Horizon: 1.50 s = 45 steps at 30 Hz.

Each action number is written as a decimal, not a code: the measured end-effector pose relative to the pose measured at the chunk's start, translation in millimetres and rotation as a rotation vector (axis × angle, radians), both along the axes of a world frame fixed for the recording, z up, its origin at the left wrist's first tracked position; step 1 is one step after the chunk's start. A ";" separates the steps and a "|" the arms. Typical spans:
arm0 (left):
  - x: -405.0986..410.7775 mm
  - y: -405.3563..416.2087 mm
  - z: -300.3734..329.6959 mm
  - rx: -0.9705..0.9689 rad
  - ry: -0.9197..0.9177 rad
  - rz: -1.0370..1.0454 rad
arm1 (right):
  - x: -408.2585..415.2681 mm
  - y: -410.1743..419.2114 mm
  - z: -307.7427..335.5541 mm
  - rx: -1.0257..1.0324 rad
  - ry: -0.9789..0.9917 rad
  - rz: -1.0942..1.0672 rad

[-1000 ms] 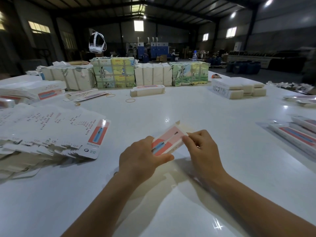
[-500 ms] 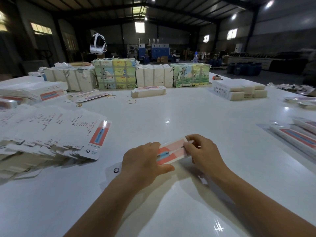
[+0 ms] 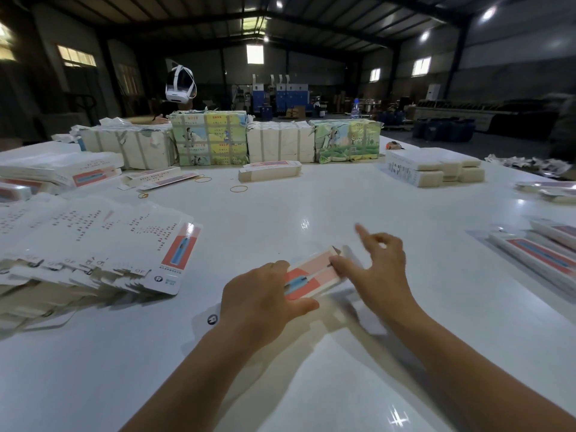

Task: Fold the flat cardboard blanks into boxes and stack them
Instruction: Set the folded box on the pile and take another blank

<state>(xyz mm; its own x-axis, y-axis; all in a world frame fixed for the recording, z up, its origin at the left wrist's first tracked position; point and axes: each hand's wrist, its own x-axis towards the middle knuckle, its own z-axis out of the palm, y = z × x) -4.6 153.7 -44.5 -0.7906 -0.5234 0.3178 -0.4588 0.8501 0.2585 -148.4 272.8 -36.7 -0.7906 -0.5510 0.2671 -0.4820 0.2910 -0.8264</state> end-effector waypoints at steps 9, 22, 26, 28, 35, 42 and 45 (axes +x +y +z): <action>-1.6 3.7 -1.8 0.057 0.034 -0.062 | -0.2 -3.1 2.6 -0.472 -0.798 0.245; -3.6 -0.5 -7.1 -0.089 0.015 0.058 | 10.7 -5.0 4.8 -0.394 -0.650 0.266; -6.6 0.3 -9.4 -0.118 0.031 0.047 | 10.0 -0.7 7.4 -0.412 -0.648 0.255; -6.2 0.5 -9.8 -0.126 0.034 0.046 | 10.7 -0.2 8.4 -0.423 -0.655 0.237; -4.9 1.0 -10.1 -0.135 0.080 0.007 | 9.7 2.2 8.3 -0.455 -0.589 0.211; -4.5 -0.5 -11.5 -0.134 0.104 0.006 | 15.1 0.3 4.0 -0.382 -0.362 0.236; -4.4 -2.0 -12.6 -0.111 0.118 0.001 | 13.1 -0.8 2.8 -0.367 -0.326 0.255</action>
<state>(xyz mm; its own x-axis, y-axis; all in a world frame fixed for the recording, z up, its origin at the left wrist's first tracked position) -9.1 151.7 -57.1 -0.7437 -0.4808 0.4644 -0.4316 0.8759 0.2156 -135.3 272.0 -33.9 -0.7184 -0.6525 0.2410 -0.2017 -0.1363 -0.9699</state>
